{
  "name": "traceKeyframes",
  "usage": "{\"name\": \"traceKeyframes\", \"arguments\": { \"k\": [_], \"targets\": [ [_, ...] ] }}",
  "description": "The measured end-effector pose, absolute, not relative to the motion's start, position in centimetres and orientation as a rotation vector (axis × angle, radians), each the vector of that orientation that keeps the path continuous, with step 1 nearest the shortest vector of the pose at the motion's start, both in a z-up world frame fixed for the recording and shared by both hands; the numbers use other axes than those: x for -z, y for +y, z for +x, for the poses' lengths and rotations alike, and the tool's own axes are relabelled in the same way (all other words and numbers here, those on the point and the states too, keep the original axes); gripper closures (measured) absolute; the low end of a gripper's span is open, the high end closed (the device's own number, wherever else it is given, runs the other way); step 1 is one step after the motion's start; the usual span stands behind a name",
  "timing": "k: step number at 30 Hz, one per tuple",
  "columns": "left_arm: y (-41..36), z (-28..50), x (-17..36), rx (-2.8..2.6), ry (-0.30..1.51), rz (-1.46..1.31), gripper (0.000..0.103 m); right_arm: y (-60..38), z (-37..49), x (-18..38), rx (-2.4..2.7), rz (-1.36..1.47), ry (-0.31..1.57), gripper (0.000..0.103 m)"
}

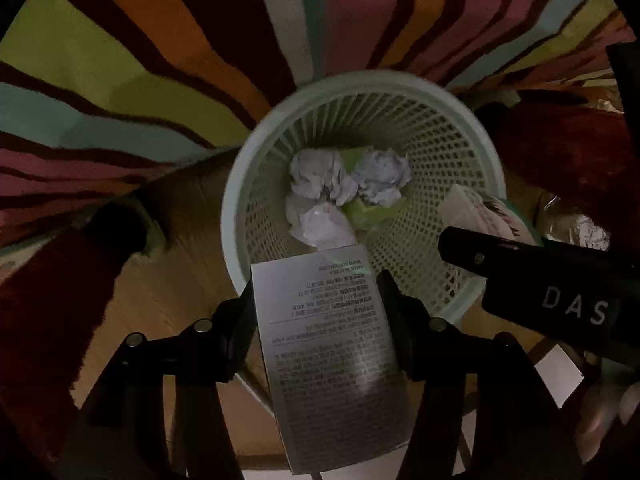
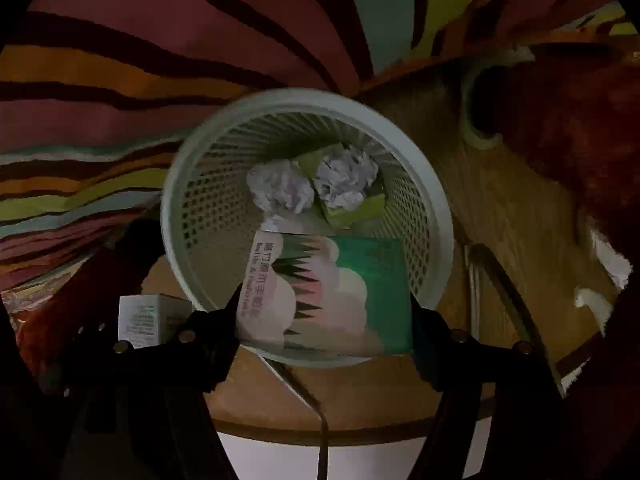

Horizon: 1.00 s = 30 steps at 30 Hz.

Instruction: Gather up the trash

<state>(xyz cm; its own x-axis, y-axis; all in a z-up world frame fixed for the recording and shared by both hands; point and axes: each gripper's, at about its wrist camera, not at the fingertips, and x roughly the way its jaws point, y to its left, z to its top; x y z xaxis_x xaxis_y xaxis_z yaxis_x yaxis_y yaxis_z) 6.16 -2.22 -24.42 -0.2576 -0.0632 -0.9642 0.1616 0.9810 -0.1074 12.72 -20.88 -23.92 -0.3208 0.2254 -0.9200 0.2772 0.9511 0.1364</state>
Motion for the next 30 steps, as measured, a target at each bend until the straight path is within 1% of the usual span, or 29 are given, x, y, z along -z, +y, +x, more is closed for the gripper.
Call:
{"name": "traceKeyframes", "arguments": {
  "k": [3,4,5,6,7,8,9,10,11,12,20,24,30],
  "targets": [
    [-2.4,6.2,25.3,0.207,1.853,0.060,0.043,-20.8,12.6,24.7,0.061,0.363,1.931,0.035],
    [-2.4,6.2,25.5,0.204,1.858,0.060,0.035,-20.8,12.5,24.9,0.061,0.363,1.933,0.034],
    [-2.4,6.1,25.7,0.201,1.860,0.059,0.031,-20.8,12.3,25.3,0.065,0.358,1.944,0.034],
    [-2.4,6.1,25.7,0.199,1.859,0.058,0.024,-20.9,12.4,25.4,0.067,0.358,1.948,0.033],
    [-2.5,6.2,25.7,0.197,1.859,0.056,0.021,-20.8,12.4,25.3,0.070,0.358,1.953,0.032],
    [-2.5,6.2,25.8,0.194,1.858,0.054,0.021,-20.9,12.3,25.4,0.077,0.359,1.958,0.027],
    [-2.6,6.1,25.8,0.191,1.858,0.055,0.020,-21.0,12.2,25.8,0.086,0.358,1.963,0.019],
    [-2.6,6.1,25.7,0.188,1.860,0.054,0.018,-20.9,12.3,26.0,0.090,0.359,1.964,0.015],
    [-2.7,6.2,25.8,0.187,1.862,0.050,0.017,-20.9,12.2,26.1,0.094,0.363,1.962,0.009],
    [-2.7,6.2,25.8,0.185,1.864,0.046,0.016,-21.0,12.2,26.2,0.091,0.371,1.959,0.008],
    [-2.3,6.4,25.3,0.179,1.826,0.033,0.015,-20.9,11.9,25.2,0.052,0.369,1.935,0.008],
    [-2.0,6.8,23.5,0.165,1.760,0.015,0.015,-20.6,12.1,22.9,0.004,0.363,1.842,0.008],
    [-1.6,7.3,17.9,0.173,1.573,0.022,0.015,-20.7,12.2,17.3,-0.095,0.323,1.646,0.008]
  ]
}}
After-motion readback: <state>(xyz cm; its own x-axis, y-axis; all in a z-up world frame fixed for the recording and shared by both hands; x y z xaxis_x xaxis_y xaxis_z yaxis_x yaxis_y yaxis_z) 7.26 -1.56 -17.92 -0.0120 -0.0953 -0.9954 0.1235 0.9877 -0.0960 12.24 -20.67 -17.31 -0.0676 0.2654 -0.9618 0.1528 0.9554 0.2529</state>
